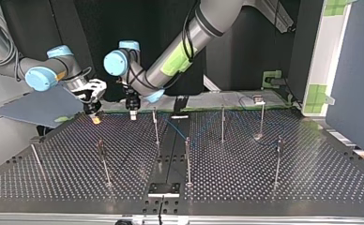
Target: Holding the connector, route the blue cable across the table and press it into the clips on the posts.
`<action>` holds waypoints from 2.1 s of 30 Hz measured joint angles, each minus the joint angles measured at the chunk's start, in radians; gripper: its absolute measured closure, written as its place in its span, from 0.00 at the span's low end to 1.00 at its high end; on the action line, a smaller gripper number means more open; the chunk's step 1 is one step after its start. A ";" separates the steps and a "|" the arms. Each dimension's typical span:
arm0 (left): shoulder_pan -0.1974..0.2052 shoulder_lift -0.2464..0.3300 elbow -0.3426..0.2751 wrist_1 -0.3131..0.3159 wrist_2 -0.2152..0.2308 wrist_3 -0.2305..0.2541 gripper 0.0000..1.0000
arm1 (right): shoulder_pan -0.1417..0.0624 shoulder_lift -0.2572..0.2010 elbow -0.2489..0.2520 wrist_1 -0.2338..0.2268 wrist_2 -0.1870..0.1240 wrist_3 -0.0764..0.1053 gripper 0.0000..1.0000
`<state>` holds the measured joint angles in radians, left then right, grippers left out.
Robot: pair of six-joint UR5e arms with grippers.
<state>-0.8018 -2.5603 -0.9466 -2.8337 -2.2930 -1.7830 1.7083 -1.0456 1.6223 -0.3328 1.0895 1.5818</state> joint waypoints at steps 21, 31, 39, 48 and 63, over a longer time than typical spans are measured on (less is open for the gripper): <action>0.011 -0.075 0.127 -0.065 -0.004 -0.038 0.33 | -0.002 0.000 0.000 -0.002 -0.013 0.003 1.00; 0.008 -0.075 0.125 -0.054 -0.013 -0.038 1.00 | -0.002 -0.001 -0.003 -0.004 -0.014 0.004 1.00; 0.005 -0.071 0.125 -0.063 -0.014 -0.052 1.00 | -0.001 -0.008 -0.009 -0.003 -0.014 0.006 1.00; -0.001 -0.020 0.124 -0.121 -0.039 -0.076 1.00 | -0.001 -0.055 -0.039 -0.001 -0.014 0.053 1.00; -0.027 0.091 0.124 -0.139 -0.089 -0.076 1.00 | 0.003 -0.146 -0.094 0.048 -0.014 0.077 1.00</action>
<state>-0.8287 -2.4692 -0.8221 -2.9732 -2.3818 -1.8585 1.7109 -1.1916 1.5287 -0.2849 1.0754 1.6590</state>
